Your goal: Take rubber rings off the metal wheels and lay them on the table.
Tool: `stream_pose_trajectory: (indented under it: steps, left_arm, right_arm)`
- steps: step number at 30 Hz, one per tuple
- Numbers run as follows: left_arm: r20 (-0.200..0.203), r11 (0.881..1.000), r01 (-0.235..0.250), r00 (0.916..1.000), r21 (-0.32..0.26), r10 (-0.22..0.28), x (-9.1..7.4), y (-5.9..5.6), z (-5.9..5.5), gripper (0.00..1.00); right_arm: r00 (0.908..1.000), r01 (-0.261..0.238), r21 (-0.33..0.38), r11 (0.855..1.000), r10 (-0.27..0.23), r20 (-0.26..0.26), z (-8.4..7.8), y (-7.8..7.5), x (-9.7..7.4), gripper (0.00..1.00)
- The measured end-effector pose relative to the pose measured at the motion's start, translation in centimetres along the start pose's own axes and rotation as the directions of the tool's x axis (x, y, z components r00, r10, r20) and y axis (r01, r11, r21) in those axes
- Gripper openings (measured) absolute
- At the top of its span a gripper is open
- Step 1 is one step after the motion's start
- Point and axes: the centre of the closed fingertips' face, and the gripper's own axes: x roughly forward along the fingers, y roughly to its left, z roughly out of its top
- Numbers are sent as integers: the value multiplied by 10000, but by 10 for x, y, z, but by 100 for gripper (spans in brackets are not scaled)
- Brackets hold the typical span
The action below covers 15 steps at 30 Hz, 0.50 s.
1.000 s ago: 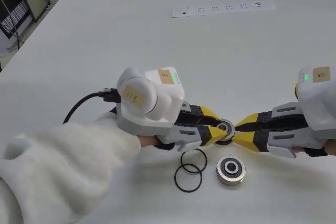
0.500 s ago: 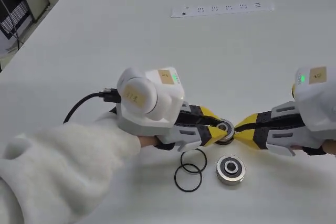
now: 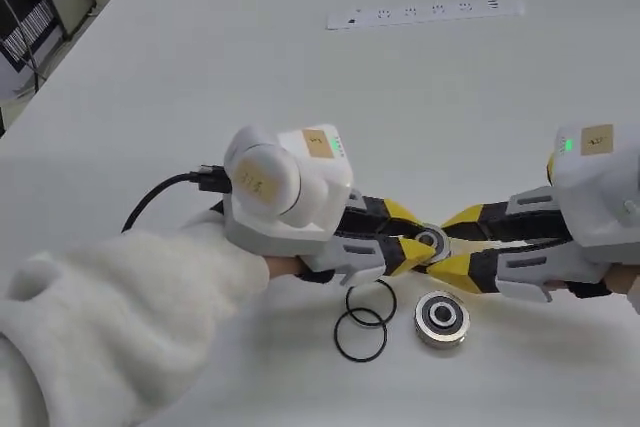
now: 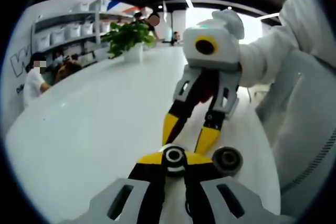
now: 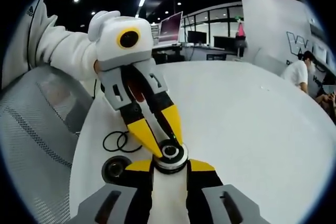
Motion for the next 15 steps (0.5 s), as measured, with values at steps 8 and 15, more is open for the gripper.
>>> stream_pose_trajectory:
  steps: [8,15]
  left_arm:
    - [-21,10000,-6,10000,-5,6,0,0,0,13]
    - [-13,10000,20,10000,-15,-20,0,0,0,13]
  right_arm:
    - [10000,-45,-61,10000,45,-86,-1,1,-3,18]
    - [9997,-43,-202,9998,39,-221,-4,1,-5,14]
